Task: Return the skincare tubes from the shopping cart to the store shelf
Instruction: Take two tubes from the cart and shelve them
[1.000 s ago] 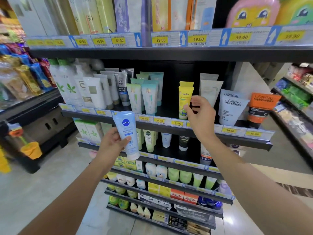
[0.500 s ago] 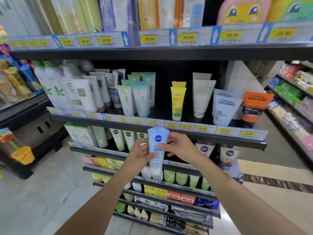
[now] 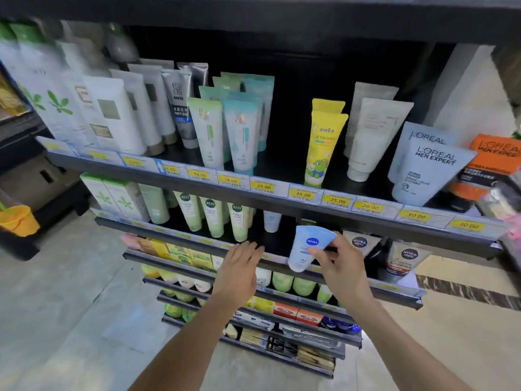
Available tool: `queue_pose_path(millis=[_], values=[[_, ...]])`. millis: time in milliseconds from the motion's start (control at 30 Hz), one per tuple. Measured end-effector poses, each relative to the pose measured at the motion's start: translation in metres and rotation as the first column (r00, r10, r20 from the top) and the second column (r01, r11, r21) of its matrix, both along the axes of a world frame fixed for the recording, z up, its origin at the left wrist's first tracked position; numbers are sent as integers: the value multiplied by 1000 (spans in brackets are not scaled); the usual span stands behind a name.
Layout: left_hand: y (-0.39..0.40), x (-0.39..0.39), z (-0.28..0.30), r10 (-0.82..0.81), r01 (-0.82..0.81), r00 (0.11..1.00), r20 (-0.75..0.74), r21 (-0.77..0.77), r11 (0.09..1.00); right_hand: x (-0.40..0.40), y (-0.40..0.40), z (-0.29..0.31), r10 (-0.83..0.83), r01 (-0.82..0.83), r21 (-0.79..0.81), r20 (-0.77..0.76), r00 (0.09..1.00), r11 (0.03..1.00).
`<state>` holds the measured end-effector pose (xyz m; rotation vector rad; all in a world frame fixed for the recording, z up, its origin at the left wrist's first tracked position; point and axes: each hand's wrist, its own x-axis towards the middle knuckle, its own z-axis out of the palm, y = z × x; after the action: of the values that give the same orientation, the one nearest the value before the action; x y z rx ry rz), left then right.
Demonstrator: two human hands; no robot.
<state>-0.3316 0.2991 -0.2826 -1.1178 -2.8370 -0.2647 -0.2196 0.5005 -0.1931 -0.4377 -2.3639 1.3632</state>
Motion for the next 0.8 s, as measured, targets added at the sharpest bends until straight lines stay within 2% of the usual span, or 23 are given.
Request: queue_pose_path(millis=[67, 133, 300, 567, 700, 800], values=[[4, -1, -13, 7, -8, 1000, -21, -10, 1000, -10, -1, -7, -17, 17, -2, 10, 1000, 1000], [6, 0, -23, 29, -28, 999, -19, 55, 998, -23, -4, -12, -23, 23, 5, -1, 1000, 1000], [9, 1, -37, 75, -68, 997, -36, 170, 983, -63, -14, -19, 30, -32, 161, 18, 999, 986], [3, -1, -35, 40, -31, 998, -52, 162, 986, -108, -23, -26, -24, -12, 283, 124, 992, 959], [3, 1, -32, 34, -27, 999, -41, 166, 986, -114, -28, -33, -31, 2, 196, 147, 989, 981], [5, 1, -31, 41, -41, 999, 1, 174, 984, -115, -30, -39, -48, 21, 187, 141, 989, 982]])
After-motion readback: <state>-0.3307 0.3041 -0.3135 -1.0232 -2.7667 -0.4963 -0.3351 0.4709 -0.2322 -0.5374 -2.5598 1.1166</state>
